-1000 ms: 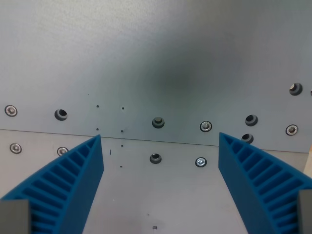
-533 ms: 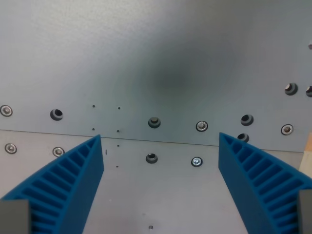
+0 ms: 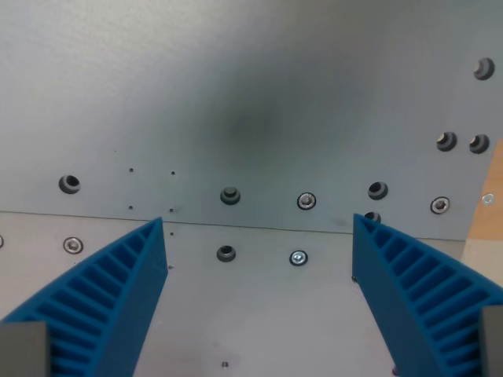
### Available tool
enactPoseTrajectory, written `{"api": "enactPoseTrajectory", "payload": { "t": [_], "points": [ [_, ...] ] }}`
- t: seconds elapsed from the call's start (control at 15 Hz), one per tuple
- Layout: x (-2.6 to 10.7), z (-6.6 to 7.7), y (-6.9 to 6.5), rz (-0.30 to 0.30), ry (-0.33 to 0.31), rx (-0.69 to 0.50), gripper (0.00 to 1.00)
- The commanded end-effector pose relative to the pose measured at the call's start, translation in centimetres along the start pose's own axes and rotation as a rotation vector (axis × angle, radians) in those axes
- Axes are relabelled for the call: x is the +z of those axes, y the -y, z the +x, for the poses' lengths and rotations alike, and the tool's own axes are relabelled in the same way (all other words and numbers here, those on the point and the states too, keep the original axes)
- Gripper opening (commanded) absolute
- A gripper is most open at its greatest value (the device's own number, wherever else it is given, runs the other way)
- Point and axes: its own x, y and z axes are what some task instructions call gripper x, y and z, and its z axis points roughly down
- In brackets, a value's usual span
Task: Rotate around gripper negative x
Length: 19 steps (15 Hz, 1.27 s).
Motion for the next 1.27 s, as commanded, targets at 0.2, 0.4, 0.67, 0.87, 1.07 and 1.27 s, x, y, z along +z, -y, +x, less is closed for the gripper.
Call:
{"api": "enactPoseTrajectory", "payload": {
  "t": [0.2,0.4,0.67,0.87,1.07,1.27],
  "points": [
    [-0.17,-0.12,0.21,-0.216,-0.015,0.016,1.0],
    [-0.17,-0.12,0.21,-0.251,-0.015,0.016,1.0],
    [-0.17,-0.12,0.21,-0.297,-0.014,0.017,1.0],
    [-0.17,-0.12,0.21,-0.332,-0.014,0.017,1.0],
    [-0.17,-0.12,0.21,-0.367,-0.014,0.017,1.0],
    [-0.17,-0.12,0.21,-0.402,-0.013,0.017,1.0]
  ]
}}
